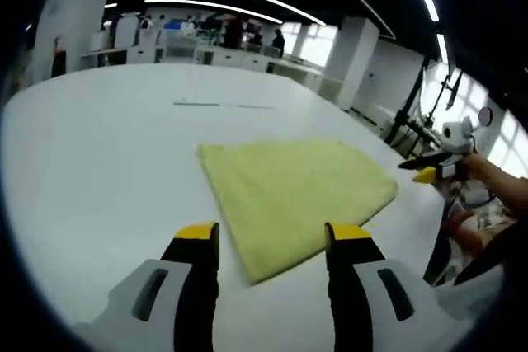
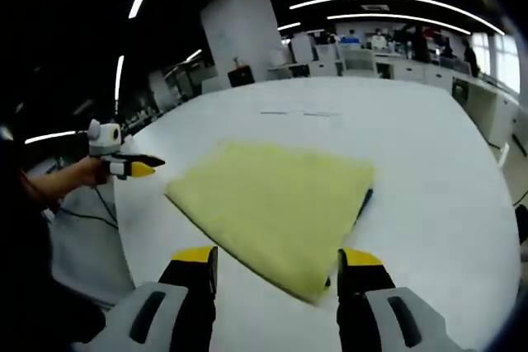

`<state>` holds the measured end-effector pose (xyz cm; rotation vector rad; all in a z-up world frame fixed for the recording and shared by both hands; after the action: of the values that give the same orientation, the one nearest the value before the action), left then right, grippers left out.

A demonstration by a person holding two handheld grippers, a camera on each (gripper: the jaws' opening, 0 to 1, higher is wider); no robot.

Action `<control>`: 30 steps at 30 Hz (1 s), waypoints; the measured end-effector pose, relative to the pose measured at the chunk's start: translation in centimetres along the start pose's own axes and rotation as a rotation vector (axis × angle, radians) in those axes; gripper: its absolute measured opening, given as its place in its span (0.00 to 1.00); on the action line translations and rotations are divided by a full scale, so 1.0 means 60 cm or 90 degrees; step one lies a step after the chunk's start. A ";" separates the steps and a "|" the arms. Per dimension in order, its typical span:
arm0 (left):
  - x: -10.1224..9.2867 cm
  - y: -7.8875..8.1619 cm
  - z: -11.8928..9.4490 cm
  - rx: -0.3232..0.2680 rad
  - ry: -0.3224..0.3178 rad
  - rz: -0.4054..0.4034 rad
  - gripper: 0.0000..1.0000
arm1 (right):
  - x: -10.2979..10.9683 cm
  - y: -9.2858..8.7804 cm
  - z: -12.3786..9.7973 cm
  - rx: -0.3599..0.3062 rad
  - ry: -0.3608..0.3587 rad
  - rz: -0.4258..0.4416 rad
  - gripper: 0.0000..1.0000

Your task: Fold the garment on the visible template until the final outline fits inside the template.

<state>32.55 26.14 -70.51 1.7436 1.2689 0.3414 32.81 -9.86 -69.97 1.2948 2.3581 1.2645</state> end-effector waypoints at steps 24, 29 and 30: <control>-0.046 0.027 -0.039 -0.038 -0.043 0.056 0.95 | 0.052 0.025 -0.021 -0.067 0.024 -0.039 0.90; -0.042 0.024 -0.044 -0.029 -0.026 0.088 0.99 | 0.058 0.019 -0.025 -0.064 0.020 -0.047 0.93; -0.041 0.023 -0.045 -0.030 -0.025 0.091 0.99 | 0.059 0.018 -0.025 -0.065 0.018 -0.048 0.94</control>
<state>30.54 25.34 -67.28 1.7965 1.1036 0.4142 30.57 -7.82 -67.40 1.1539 2.3046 1.3688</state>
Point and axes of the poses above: the point that each gripper's makers call its tool centre point, and the gripper's own axes: z roughly forward along the fingers, x roughly to its left, y roughly out of its top, the point moved 5 cm from there along -z, roughly backward along the fingers, and after that the axes turned 4 degrees about x, right-handed, at the moved point
